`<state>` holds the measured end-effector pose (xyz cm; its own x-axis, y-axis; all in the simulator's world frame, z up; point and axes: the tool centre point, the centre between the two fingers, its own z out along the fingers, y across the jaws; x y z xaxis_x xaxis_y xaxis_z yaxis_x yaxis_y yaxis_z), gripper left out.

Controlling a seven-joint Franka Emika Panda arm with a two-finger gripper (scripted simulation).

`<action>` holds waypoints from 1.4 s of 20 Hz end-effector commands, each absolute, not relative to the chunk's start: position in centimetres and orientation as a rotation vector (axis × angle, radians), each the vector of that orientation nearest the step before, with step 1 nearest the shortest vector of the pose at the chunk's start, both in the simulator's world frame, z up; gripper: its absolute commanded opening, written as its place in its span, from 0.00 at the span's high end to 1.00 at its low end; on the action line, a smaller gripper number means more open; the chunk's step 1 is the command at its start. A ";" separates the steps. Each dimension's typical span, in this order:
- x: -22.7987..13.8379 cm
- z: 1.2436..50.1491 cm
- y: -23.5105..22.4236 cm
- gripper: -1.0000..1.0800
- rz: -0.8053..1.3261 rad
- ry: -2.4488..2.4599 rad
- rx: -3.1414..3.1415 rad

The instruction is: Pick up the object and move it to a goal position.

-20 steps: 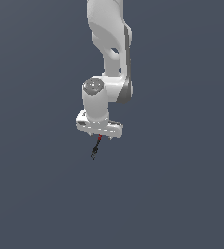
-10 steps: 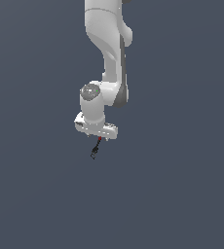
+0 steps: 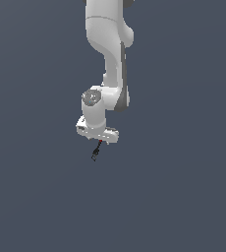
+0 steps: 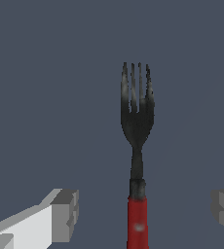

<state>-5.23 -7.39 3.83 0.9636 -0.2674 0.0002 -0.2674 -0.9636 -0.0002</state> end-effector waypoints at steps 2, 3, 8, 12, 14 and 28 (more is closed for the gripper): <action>-5.3 2.0 -7.4 0.04 0.001 0.425 -3.113; -5.3 1.6 -7.4 0.04 0.001 0.425 -3.113; -5.3 0.6 -7.4 0.04 0.000 0.426 -3.112; -5.3 0.6 -7.4 1.00 0.000 0.426 -3.112; -5.3 0.6 -7.4 1.00 0.000 0.426 -3.112; -5.5 2.5 -7.1 1.00 0.000 0.430 -3.112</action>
<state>-5.48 -7.25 2.00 0.9625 -0.2712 -0.0015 -0.2712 -0.9625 0.0003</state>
